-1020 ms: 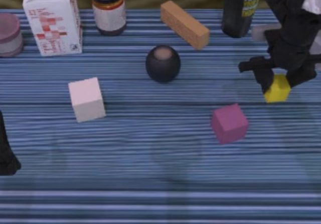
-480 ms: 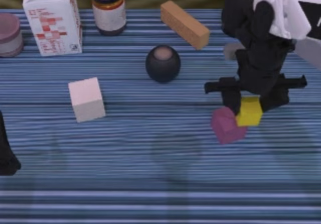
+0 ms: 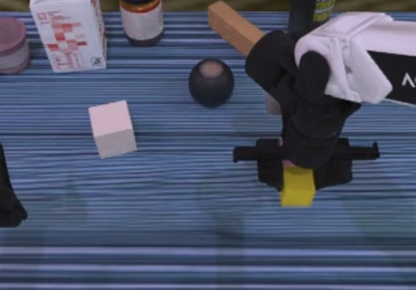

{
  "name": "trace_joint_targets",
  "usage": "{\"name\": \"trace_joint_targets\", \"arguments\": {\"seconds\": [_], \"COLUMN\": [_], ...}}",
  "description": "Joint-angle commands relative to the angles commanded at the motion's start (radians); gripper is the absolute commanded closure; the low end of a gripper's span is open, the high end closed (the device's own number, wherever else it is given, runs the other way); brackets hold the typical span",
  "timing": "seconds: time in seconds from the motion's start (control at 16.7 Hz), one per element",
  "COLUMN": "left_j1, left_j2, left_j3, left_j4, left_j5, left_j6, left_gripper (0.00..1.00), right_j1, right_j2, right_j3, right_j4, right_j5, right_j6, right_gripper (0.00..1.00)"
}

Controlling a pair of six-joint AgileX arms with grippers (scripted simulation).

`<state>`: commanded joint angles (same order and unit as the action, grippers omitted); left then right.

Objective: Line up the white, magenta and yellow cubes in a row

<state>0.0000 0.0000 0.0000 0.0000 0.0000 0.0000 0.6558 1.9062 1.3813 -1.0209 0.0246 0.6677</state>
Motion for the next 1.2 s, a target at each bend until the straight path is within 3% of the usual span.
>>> {"name": "trace_joint_targets", "arguments": {"seconds": [0.24,0.66,0.96,1.2], "left_j1": [0.0,0.0,0.0,0.0], "left_j2": [0.0,0.0,0.0,0.0], "left_j3": [0.0,0.0,0.0,0.0], "left_j4": [0.0,0.0,0.0,0.0], "left_j5": [0.0,0.0,0.0,0.0], "left_j6": [0.0,0.0,0.0,0.0], "left_gripper": [0.0,0.0,0.0,0.0], "right_j1": [-0.003,0.003,0.004,0.004], "right_j2": [0.01,0.098,0.106,0.106], "right_j3": [-0.009,-0.142,-0.151,-0.151], "right_j4": [0.015,0.243,0.257,0.257], "right_j5": [-0.002,0.0,0.001,0.001], "right_j6": [-0.001,0.005,0.006,0.006], "right_gripper": [1.0,1.0,1.0,0.7]}}
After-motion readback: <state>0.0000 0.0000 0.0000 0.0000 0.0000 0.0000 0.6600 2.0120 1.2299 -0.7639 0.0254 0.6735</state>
